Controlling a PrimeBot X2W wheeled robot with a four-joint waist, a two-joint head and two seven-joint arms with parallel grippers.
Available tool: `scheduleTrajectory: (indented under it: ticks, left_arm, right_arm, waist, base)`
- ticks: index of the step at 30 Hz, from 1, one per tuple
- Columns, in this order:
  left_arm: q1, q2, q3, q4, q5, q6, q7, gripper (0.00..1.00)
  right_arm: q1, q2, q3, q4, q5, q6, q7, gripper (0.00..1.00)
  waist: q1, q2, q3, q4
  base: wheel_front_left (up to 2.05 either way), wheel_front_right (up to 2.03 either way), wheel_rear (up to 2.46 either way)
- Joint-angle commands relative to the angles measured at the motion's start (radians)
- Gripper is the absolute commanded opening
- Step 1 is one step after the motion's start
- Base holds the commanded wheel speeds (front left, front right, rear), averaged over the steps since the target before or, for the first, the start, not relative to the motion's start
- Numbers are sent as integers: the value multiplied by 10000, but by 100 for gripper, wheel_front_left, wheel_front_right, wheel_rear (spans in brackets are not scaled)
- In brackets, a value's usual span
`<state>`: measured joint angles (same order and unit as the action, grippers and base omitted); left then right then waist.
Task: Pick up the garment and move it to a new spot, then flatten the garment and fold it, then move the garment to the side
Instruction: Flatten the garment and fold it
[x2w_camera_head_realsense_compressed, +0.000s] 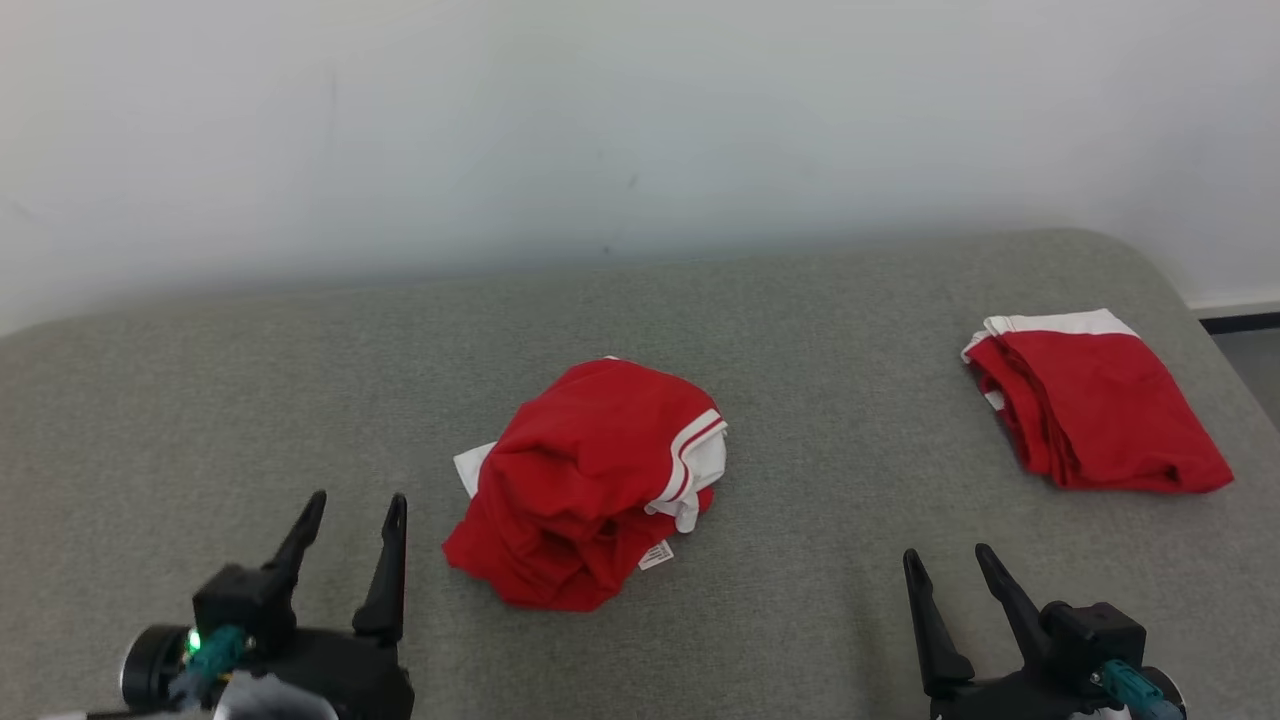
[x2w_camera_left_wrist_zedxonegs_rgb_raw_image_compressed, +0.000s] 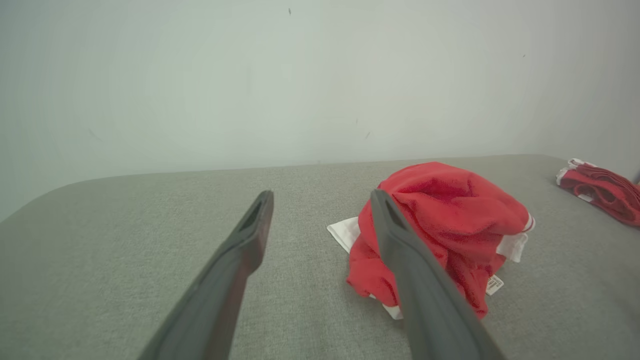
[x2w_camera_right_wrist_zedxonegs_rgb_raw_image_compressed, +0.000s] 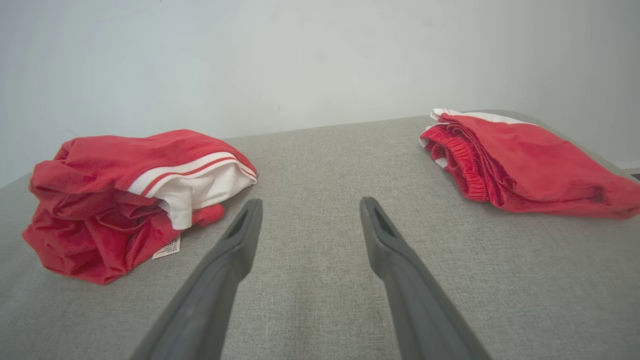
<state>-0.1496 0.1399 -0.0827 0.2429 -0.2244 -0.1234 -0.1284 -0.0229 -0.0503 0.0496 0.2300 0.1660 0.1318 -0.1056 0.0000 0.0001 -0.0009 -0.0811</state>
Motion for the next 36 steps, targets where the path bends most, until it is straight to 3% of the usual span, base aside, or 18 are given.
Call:
scheduleTrajectory:
  ticks: [1, 12, 19, 26, 27, 28, 31, 36]
  left_arm:
    - [-237, 80, -47, 72, -20, -2, 74, 100]
    - [-3572, 1084, -926, 2308, -683, -64, 2040, 100]
    - [-4932, 991, -1275, 4137, -818, -20, 3392, 100]
    - [-5259, 652, -1178, 5472, -1204, 433, 4794, 100]
    - [-5236, 616, -1212, 5573, -1226, 415, 4907, 94]
    - [-5238, 586, -1272, 5577, -1215, 371, 4825, 2]
    - [-5194, 404, -1457, 5455, -1278, 221, 4408, 0]
    - [-5573, 232, -1751, 4810, -1112, 91, 2846, 0]
  right_arm:
    - [-125, -2, -3, -1, 16, -25, -14, 100]
    - [-445, 6, 65, 98, 101, -25, -213, 100]
    - [-674, 7, 215, 278, 284, -25, -431, 100]
    - [-794, 6, 186, 467, 367, -25, -622, 100]
    - [-803, 4, 187, 487, 365, -25, -636, 100]
    - [-807, 4, 207, 492, 368, -25, -645, 100]
    - [-790, 6, 278, 509, 360, -25, -614, 100]
    - [-834, 1, 283, 523, 266, -25, -574, 100]
  waist:
    - [0, -1, 271, -484]
    - [0, -1, 1124, -2347]
    - [0, -1, 1573, -3194]
    - [0, -1, 1719, -3445]
    - [0, -1, 1709, -3429]
    - [0, -1, 1696, -3400]
    - [0, -1, 1628, -3246]
    - [0, -1, 1460, -2917]
  base:
    - [0, 0, 0]
    - [0, 0, 0]
    - [0, 0, 0]
    - [0, 0, 0]
    - [0, 0, 0]
    - [0, 0, 0]
    - [0, 0, 0]
    - [0, 0, 0]
